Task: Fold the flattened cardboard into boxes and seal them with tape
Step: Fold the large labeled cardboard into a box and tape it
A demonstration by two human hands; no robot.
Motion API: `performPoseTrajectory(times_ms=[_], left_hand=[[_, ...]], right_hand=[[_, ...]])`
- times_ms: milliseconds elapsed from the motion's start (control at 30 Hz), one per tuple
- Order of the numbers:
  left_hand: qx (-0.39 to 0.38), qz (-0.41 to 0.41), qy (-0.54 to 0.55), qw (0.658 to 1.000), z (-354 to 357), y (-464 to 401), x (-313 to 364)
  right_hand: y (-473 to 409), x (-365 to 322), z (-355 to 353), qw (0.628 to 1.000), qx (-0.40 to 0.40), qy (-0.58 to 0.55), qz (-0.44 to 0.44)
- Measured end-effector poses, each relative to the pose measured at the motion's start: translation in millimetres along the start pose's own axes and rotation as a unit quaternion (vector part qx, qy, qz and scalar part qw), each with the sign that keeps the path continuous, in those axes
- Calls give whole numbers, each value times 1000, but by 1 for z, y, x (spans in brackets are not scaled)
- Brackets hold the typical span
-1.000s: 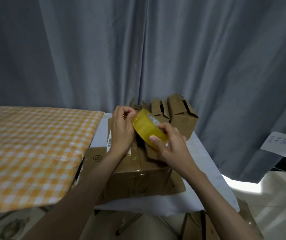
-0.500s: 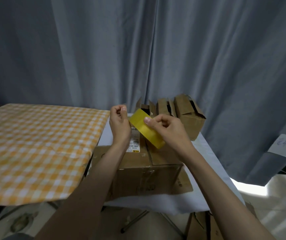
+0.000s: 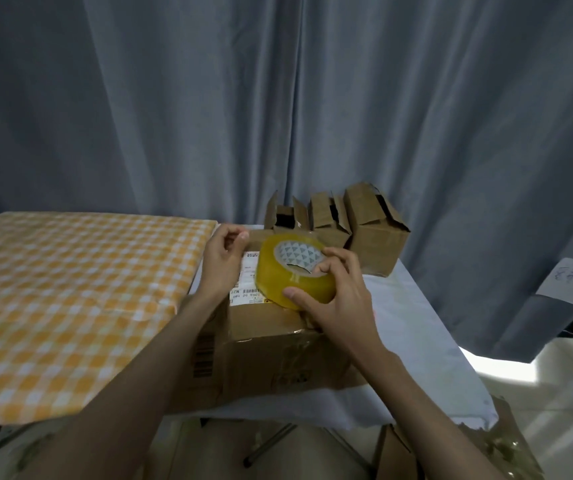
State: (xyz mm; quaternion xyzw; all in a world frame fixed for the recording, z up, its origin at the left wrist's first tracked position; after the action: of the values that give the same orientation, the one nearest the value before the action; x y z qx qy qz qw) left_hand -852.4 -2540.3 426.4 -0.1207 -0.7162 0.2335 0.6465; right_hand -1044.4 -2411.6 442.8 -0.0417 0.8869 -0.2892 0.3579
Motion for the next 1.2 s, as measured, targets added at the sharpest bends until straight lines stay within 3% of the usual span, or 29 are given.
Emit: performPoseTrajectory(times_ms=[200, 367, 500, 667, 767, 1000, 1200], left_hand=[[61, 77, -33, 995, 24, 38, 18], [74, 92, -92, 989, 34, 36, 32], [72, 59, -95, 991, 29, 18, 35], [70, 67, -132, 986, 23, 12, 37], [61, 3, -116, 991, 14, 2, 29], [-93, -178, 9, 980, 18, -22, 35], [-200, -159, -49, 966, 29, -54, 55]], right_hand=[[-22, 30, -21, 996, 22, -77, -36], [-41, 34, -36, 978, 11, -197, 74], [-50, 8, -42, 982, 2, -148, 114], [-53, -28, -44, 969, -128, -152, 149], [-55, -32, -36, 968, -168, -127, 139], [-38, -10, -31, 988, 3, -10, 151], [-15, 1, -21, 977, 93, -79, 173]])
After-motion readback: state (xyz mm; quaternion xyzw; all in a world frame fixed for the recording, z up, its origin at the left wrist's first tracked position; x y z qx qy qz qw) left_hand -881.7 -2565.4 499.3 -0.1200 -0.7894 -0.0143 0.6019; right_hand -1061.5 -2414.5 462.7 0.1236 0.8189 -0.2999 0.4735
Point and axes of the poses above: each hand's wrist, its own y-axis away from the middle knuckle, its own z-axis out of the palm, x = y × z, the point moved 4 cm from there along -y, towards the middle knuckle, and after that the axes turned 5 degrees about x, right-handed, at the moved point
